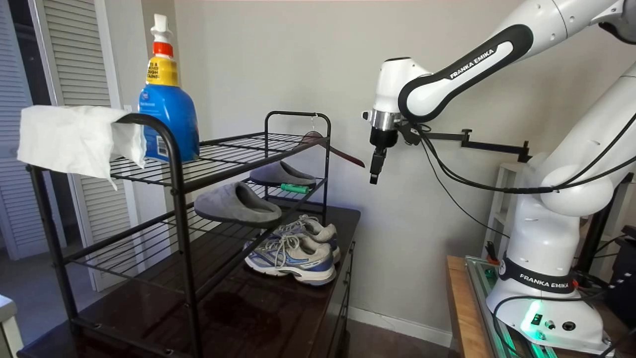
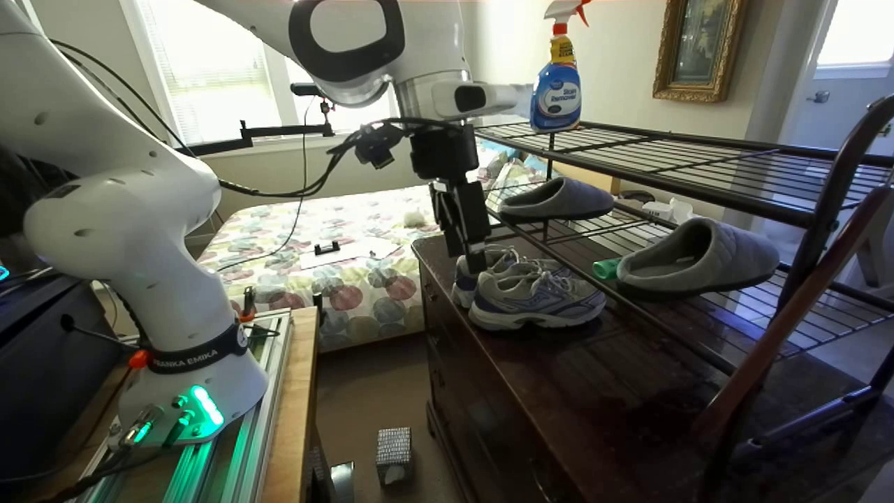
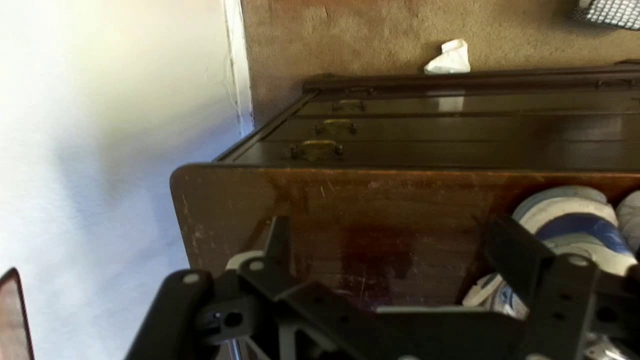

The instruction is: Put the green object in the sneakers

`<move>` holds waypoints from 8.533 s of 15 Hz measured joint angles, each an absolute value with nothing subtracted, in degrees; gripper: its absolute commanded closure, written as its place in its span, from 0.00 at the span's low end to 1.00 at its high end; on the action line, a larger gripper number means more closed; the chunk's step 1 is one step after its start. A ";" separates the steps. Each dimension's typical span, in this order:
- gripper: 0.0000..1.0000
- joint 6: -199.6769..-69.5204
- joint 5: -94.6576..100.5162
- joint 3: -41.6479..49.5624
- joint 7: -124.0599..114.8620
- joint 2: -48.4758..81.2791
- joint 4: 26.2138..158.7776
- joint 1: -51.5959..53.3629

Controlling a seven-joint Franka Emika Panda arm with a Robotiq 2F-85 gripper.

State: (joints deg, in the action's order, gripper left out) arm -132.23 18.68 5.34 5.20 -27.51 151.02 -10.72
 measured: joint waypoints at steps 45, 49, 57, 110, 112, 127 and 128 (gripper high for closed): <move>0.55 -168.42 -27.47 10.18 30.14 8.84 130.33 0.03; 0.82 -164.46 -29.13 9.04 34.47 9.67 128.75 -1.28; 0.82 -163.67 -28.29 9.69 36.20 10.20 127.94 -1.46; 0.82 -151.14 46.95 -3.91 38.92 -9.55 149.29 -1.51; 0.82 -150.53 50.18 -4.55 36.12 -8.68 148.52 -0.76; 0.00 -138.52 57.54 -5.97 29.27 -2.41 143.35 4.27; 0.00 -138.55 57.44 -5.80 28.86 -2.44 143.24 4.24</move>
